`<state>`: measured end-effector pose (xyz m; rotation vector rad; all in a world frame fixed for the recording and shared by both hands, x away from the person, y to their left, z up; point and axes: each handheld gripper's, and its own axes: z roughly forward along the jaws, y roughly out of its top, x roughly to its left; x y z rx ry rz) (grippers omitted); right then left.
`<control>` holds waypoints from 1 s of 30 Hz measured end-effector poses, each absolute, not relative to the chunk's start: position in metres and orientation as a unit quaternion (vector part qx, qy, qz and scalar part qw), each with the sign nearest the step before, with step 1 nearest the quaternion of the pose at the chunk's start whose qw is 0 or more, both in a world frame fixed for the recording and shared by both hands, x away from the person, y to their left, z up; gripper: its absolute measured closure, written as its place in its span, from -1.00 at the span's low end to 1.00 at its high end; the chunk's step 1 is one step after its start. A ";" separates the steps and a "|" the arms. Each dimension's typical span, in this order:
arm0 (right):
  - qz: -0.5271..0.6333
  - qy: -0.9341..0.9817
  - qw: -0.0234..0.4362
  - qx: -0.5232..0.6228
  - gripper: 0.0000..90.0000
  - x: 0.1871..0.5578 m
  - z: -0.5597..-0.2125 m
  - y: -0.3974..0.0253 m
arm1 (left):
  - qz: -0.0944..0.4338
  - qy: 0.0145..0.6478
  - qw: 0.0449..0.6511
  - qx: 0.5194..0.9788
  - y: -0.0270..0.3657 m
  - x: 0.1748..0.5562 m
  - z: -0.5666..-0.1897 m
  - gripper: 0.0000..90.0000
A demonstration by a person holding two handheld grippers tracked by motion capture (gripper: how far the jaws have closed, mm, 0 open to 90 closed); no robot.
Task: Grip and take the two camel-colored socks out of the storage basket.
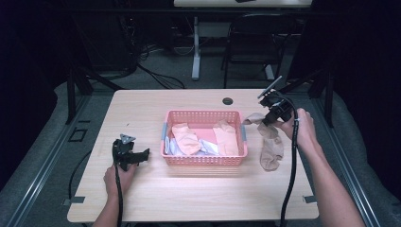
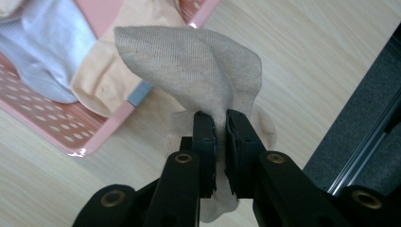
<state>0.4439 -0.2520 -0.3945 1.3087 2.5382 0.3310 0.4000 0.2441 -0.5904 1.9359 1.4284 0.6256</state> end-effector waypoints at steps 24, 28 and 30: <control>0.113 0.855 0.095 0.498 0.85 0.450 -0.440 -0.291 | 0.239 0.544 0.322 0.737 0.244 0.400 -0.590 -0.68; 0.116 0.853 0.087 0.501 0.85 0.451 -0.447 -0.291 | 0.239 0.544 0.322 0.737 0.244 0.400 -0.590 -0.68; 0.117 0.851 0.086 0.505 0.85 0.451 -0.452 -0.291 | 0.239 0.544 0.322 0.737 0.244 0.400 -0.590 -0.68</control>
